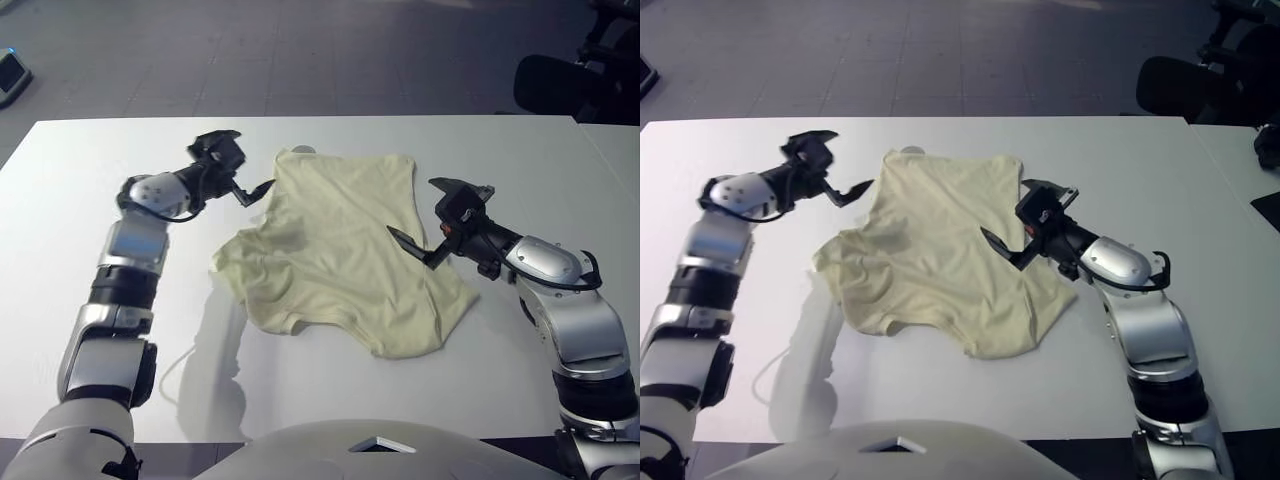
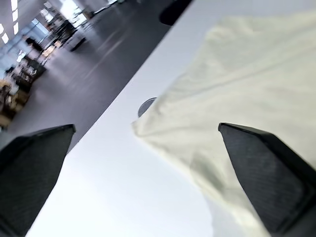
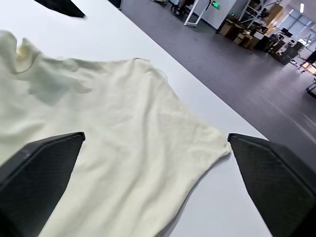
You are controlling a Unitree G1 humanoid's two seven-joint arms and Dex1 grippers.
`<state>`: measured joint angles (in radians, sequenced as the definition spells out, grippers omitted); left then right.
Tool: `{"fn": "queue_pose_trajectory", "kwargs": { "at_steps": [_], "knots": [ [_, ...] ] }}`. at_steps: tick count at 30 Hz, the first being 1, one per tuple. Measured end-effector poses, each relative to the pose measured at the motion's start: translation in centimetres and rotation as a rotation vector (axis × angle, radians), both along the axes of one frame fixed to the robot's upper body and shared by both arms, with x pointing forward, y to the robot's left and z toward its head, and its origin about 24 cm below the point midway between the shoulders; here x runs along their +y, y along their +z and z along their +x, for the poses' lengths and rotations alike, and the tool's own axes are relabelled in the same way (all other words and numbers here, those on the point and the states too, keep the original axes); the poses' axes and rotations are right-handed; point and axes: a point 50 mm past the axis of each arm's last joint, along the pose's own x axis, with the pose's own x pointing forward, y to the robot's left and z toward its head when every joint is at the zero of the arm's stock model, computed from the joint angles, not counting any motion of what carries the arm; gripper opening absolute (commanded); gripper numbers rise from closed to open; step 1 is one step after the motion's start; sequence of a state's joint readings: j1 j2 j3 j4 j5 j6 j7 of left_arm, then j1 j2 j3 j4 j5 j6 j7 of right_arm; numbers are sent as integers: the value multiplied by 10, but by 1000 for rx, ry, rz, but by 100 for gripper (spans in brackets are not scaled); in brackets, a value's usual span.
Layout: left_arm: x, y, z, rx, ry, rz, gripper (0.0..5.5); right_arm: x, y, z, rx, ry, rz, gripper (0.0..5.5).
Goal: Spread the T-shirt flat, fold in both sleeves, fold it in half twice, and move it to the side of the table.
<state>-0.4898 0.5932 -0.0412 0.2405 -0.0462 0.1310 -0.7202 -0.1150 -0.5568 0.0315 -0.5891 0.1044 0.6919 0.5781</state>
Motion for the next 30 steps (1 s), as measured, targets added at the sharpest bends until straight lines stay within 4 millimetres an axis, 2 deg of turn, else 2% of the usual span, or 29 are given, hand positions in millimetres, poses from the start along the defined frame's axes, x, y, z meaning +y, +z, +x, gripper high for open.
{"fn": "queue_pose_trajectory", "kwargs": {
  "at_steps": [5,10,14,16,18,26,30],
  "knots": [
    [33,-16,-55,230,231,-183,538,1,-2,-15,7,-145,158,540],
    [55,-27,-95,484,424,-337,538,0,-3,-34,51,-295,348,540],
    [59,-43,-123,770,499,-462,538,-3,-2,-45,86,-403,437,540],
    [54,-48,-127,834,486,-490,538,-4,-1,-45,98,-413,447,540],
    [47,-53,-127,846,474,-511,509,-3,0,-43,105,-411,451,540],
    [44,-66,-123,792,543,-628,362,0,5,-36,114,-366,448,540],
    [40,-68,-114,777,545,-646,302,8,4,-35,129,-332,449,540]
  ]
}}
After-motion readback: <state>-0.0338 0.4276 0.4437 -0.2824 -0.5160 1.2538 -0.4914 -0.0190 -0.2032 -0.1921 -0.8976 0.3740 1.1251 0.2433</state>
